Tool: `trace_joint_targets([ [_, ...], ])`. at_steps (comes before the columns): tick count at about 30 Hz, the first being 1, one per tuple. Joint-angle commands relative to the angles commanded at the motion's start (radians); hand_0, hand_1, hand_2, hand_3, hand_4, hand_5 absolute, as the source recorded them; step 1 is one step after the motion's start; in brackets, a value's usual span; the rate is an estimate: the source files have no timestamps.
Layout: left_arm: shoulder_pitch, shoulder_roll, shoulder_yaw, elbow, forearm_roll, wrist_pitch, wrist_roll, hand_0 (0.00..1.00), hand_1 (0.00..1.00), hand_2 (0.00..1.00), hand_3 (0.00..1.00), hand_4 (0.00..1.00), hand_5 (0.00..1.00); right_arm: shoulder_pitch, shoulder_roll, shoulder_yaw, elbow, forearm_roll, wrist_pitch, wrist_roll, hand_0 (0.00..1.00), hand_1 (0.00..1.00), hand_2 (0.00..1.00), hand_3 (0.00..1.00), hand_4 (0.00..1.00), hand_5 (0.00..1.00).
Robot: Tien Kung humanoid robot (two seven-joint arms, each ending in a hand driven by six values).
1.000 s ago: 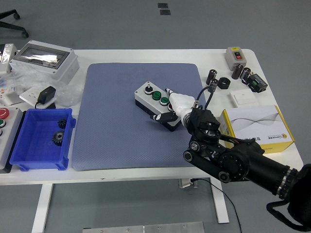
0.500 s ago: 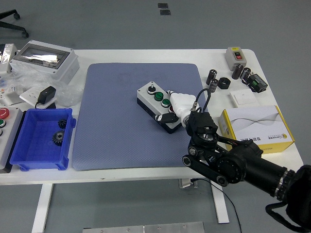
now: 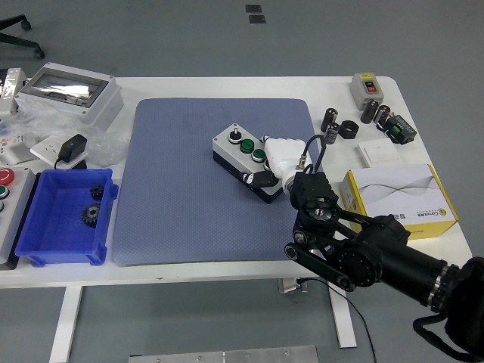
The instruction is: Pick up the button,place it on the desk,press the button,press the button
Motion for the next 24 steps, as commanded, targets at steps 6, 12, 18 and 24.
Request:
trace_joint_targets([
  [6,0.001,-0.001,0.001,0.0,-0.002,0.001,-0.001,0.619,0.523,0.512,0.607,0.365,0.167,0.002,-0.01,-0.002,0.013,-0.022,-0.018,0.027,0.108,0.309,0.352,0.439,0.244,0.002],
  [12,0.003,-0.002,0.002,-0.001,-0.004,0.003,0.0,0.619,0.525,0.512,0.608,0.37,0.176,0.02,-0.051,-0.017,0.06,-0.022,-0.036,0.114,0.102,0.301,0.358,0.449,0.231,0.002],
  [18,0.003,-0.002,0.002,0.0,-0.003,0.003,0.0,0.619,0.526,0.514,0.61,0.378,0.188,0.042,-0.119,-0.057,0.151,0.032,-0.007,0.247,0.101,0.3,0.361,0.446,0.21,0.002],
  [24,0.002,-0.003,0.001,0.0,-0.003,0.003,0.0,0.619,0.527,0.513,0.61,0.386,0.205,0.052,-0.159,-0.094,0.193,0.042,0.037,0.384,0.099,0.296,0.36,0.442,0.208,0.002],
])
